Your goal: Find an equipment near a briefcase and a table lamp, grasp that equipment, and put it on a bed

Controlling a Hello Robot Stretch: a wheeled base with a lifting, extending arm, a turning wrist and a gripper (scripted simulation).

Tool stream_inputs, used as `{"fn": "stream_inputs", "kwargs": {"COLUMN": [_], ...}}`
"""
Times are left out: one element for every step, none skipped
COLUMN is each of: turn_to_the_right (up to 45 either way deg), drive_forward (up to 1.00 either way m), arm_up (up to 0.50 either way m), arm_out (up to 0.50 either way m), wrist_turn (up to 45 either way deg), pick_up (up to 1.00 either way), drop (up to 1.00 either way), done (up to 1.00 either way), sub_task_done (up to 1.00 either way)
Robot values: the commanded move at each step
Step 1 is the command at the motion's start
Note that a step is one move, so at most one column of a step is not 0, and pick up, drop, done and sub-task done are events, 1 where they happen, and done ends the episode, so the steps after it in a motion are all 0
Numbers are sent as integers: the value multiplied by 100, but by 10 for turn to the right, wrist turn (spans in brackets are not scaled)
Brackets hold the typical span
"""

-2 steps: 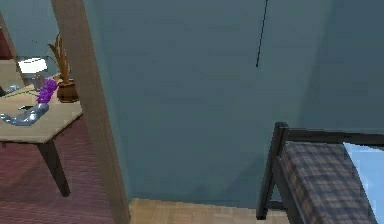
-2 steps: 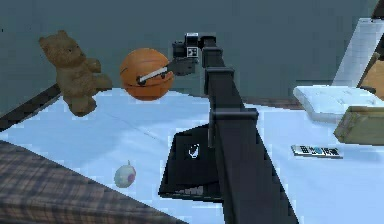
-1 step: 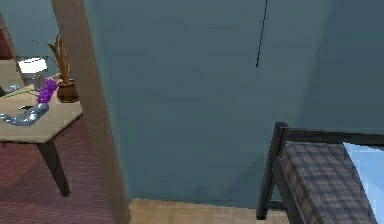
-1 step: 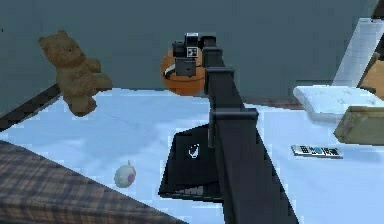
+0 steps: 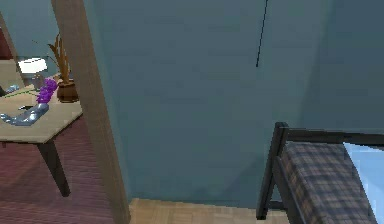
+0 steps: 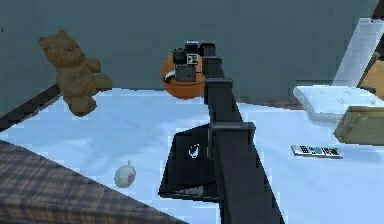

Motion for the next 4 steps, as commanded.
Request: {"fn": "stream_inputs", "kwargs": {"turn_to_the_right": [0,0,0,0], "drive_forward": [0,0,0,0], "arm_up": [-32,0,2,0], "arm_out": [0,0,0,-8], "wrist_turn": [0,0,0,0], "pick_up": [0,0,0,0], "drop": [0,100,0,0], "done": [0,0,0,0], "sub_task_done": [0,0,0,0]}}
